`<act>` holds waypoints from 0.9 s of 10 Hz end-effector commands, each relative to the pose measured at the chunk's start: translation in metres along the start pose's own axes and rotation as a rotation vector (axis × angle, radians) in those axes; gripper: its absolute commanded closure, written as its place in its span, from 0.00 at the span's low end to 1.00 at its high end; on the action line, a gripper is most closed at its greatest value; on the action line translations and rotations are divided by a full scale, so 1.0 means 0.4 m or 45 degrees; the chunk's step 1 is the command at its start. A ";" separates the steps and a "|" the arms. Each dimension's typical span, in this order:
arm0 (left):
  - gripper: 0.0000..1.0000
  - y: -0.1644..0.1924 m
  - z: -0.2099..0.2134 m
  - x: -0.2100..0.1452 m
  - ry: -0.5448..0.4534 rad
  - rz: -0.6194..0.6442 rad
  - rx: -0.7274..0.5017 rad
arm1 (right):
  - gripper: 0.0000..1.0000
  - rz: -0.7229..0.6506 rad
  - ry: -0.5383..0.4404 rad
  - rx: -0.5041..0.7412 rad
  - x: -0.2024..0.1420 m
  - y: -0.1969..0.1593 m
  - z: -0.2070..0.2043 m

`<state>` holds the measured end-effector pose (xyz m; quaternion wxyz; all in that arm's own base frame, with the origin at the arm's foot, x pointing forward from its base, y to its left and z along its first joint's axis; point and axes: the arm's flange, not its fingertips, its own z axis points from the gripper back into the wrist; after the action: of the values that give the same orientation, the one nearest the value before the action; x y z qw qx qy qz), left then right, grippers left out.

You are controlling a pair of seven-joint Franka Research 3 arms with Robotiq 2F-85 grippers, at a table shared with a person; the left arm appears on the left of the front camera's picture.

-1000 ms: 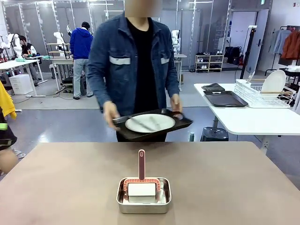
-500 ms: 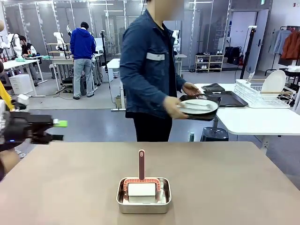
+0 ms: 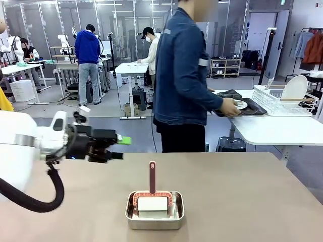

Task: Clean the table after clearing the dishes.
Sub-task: When the right (or left) Handle tray is removed, use the right hand (or left hand) to clean the right (or left) side of the table with the Lint Roller.

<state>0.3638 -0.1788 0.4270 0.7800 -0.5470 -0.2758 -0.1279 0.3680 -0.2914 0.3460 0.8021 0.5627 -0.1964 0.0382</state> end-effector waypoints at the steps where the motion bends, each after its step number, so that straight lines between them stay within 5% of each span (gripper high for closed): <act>1: 0.00 0.016 -0.066 0.023 -0.002 -0.046 0.046 | 0.00 -0.005 -0.013 -0.007 0.001 0.007 -0.001; 4: 0.00 0.005 -0.138 0.040 0.054 -0.129 0.098 | 0.00 -0.005 -0.013 -0.007 0.001 0.007 -0.001; 9: 0.00 -0.002 -0.093 0.014 0.066 -0.051 0.029 | 0.00 -0.005 -0.013 -0.007 0.001 0.007 -0.001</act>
<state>0.3853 -0.2145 0.4199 0.7921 -0.5253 -0.2709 -0.1529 0.3679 -0.2915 0.3462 0.8021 0.5626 -0.1967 0.0382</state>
